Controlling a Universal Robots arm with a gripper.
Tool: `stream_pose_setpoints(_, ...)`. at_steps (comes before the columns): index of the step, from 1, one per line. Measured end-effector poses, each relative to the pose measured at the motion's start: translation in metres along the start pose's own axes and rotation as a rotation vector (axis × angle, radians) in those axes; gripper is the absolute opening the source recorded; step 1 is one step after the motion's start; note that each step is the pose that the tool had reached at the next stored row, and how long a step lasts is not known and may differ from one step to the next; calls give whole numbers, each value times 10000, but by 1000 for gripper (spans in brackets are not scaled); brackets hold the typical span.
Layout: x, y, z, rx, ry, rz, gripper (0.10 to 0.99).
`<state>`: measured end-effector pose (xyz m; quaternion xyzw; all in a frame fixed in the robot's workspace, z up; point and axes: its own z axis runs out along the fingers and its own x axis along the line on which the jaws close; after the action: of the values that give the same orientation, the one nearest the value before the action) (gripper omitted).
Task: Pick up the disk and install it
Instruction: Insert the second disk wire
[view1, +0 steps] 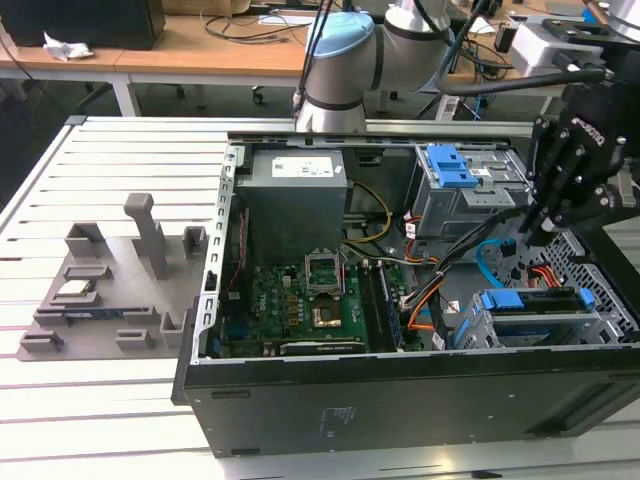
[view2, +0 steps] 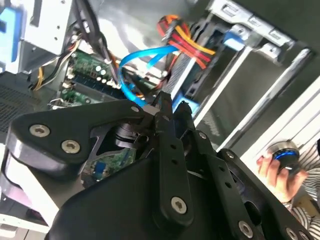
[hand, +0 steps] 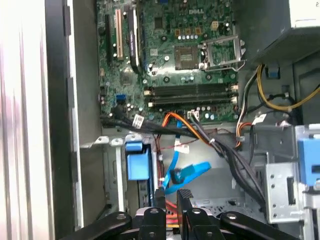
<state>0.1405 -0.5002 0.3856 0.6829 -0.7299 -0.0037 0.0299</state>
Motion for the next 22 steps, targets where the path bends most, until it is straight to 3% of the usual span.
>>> stream_pose_setpoints(2, -30, 94, 10, 1, 4, -35, 239)
stream_pose_setpoints(6, -26, 140, 45, 14, 19, -375, 239)
stream_pose_setpoints(14, -9, 141, 191, 33, 45, -873, 239)
stream_pose_setpoints(20, -9, 141, 202, 33, 48, -881, 239)
stream_pose_setpoints(22, -9, 141, 203, 34, 49, -881, 161)
